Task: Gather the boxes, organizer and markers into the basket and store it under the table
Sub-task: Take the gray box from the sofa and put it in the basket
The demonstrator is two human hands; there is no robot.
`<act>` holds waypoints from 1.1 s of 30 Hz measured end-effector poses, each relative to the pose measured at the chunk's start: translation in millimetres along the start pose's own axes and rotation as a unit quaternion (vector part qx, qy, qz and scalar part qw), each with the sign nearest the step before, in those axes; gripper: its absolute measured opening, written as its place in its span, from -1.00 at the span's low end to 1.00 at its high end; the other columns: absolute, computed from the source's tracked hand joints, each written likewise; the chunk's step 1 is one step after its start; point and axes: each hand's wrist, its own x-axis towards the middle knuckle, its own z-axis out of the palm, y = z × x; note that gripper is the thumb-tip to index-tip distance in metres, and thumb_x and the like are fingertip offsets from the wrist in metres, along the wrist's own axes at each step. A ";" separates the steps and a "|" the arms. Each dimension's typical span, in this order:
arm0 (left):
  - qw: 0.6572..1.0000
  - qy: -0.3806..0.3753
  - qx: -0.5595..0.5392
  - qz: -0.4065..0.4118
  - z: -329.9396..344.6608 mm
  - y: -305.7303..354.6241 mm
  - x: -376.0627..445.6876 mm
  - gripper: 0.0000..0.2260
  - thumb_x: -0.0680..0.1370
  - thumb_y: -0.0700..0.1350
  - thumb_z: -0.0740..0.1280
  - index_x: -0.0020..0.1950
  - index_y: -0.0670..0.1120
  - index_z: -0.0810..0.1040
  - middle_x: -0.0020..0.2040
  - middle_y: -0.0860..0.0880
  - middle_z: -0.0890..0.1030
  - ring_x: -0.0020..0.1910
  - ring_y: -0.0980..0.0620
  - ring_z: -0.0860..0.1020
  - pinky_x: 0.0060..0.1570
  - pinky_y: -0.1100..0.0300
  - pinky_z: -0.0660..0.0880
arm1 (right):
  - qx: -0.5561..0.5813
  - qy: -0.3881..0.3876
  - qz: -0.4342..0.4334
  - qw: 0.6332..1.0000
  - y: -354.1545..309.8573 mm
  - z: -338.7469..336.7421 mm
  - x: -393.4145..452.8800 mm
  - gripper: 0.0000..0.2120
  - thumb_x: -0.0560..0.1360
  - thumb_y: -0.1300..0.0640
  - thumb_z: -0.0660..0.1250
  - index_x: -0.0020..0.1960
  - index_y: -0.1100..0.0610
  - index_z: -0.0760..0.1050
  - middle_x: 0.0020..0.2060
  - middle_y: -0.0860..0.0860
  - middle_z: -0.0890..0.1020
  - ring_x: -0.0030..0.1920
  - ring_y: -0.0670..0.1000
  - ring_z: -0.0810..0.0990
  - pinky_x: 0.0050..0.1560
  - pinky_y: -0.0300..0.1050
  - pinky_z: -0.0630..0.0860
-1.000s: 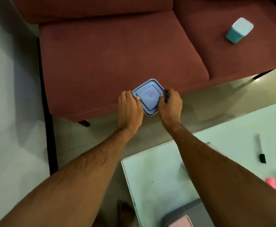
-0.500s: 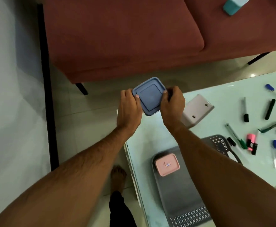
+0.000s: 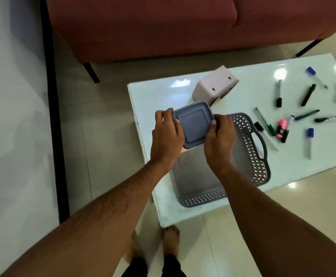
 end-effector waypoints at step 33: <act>0.909 -0.134 0.392 -0.048 67.5 -16.9 -82.6 -0.60 0.68 -0.33 0.15 0.52 -0.27 0.18 0.19 -0.30 0.59 0.08 -0.25 0.68 -0.05 -0.05 0.64 | -0.115 -0.260 0.032 0.958 92.3 -16.4 -70.3 -0.84 0.60 0.29 0.29 0.12 0.26 0.61 -0.03 0.18 0.69 -0.06 0.16 0.65 0.03 0.03 0.64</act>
